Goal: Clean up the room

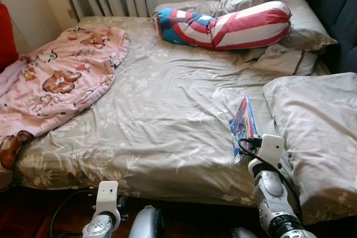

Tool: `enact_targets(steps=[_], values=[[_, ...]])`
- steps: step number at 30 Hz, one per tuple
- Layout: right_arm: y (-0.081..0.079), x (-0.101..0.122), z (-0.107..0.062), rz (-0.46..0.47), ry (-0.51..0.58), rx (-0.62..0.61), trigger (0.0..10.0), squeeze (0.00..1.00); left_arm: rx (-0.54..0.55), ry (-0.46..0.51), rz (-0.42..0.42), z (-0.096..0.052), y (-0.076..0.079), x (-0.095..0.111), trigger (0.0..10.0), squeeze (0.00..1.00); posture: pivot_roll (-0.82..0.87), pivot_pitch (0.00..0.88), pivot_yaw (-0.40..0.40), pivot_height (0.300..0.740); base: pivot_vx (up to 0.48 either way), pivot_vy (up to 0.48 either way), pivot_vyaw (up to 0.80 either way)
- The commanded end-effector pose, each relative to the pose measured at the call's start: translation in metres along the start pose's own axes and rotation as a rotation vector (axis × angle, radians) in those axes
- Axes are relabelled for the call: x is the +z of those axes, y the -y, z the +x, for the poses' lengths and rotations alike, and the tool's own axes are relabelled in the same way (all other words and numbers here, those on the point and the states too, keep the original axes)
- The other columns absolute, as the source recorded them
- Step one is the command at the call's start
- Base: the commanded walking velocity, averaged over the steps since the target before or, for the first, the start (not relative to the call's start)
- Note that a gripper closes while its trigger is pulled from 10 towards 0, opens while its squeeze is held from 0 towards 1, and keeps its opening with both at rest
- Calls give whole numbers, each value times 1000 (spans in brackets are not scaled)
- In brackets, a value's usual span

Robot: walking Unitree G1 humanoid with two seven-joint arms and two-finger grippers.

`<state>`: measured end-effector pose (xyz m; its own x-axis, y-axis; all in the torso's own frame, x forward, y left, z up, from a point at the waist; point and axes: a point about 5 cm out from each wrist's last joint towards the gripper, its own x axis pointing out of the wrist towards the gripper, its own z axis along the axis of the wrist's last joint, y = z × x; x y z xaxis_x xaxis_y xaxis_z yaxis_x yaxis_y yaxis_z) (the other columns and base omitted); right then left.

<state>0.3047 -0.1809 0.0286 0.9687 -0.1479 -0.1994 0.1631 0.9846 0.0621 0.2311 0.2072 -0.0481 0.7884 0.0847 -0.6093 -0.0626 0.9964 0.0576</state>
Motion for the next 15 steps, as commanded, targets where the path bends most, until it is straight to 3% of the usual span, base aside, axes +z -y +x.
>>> enact_targets(steps=[1,15], values=[[-6,11,3,-6,59,19,10000,0,8,-15,-2,-1,-4,-3,10000,0,-12,20,32,636,0,0,0],[-7,9,2,-13,53,29,10000,0,-1,-20,2,-1,-1,-4,10000,0,-15,7,32,636,0,0,0]])
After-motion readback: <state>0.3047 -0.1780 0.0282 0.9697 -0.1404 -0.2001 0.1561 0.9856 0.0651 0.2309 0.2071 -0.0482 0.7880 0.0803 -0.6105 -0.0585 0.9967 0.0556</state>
